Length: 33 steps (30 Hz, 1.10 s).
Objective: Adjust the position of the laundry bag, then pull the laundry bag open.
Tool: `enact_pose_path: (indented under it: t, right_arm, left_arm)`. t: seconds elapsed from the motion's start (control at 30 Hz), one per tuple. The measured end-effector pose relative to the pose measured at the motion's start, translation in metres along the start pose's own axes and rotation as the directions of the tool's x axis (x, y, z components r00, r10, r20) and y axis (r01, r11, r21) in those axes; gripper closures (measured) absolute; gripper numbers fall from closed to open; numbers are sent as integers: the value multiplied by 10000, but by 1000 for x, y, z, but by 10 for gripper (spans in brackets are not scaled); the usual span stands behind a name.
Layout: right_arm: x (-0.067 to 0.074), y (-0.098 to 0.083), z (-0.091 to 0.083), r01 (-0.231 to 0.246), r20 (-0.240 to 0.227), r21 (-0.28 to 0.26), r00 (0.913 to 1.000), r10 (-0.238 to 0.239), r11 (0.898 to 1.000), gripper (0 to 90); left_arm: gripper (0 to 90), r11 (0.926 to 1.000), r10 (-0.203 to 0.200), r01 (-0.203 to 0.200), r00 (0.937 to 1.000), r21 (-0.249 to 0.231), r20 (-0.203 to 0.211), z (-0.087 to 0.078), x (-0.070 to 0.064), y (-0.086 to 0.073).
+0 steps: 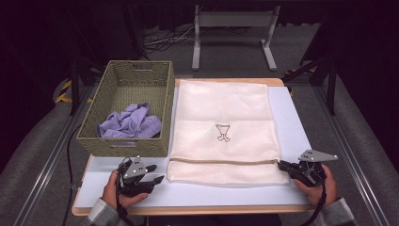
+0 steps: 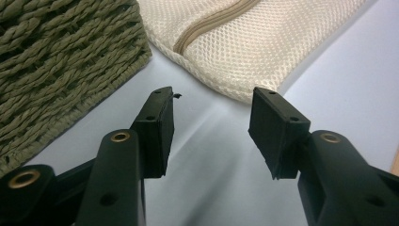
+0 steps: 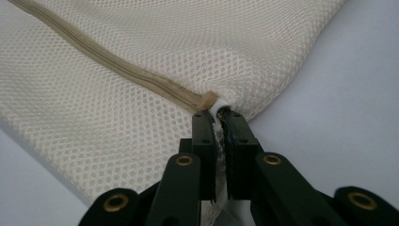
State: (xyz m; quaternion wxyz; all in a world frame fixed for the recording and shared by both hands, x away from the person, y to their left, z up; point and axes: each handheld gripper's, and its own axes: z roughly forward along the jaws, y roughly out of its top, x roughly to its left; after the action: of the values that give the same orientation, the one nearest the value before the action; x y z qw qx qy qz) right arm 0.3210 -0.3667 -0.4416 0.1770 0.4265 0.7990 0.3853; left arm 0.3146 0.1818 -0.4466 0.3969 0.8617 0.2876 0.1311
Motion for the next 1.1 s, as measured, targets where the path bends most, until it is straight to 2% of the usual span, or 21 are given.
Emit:
enact_pose_path:
  t: [0.6,0.67,0.9,1.1]
  right_arm:
    - [1,2,-4,140,-8,-69,9999,-140,9999,850]
    - [2,3,-4,144,2,-82,9999,-144,9999,850]
    - [2,5,-8,172,-26,-307,9998,-173,9994,851]
    - [3,7,-12,211,-112,-498,9997,-217,9985,851]
  left_arm:
    - [517,10000,-26,27,9997,-28,229,1,-1,1]
    - [517,10000,73,-72,9998,-61,166,0,-1,2]
    - [521,9999,17,-14,9996,-128,275,0,-2,3]
    - [532,9994,331,-328,9991,-108,276,2,-10,9]
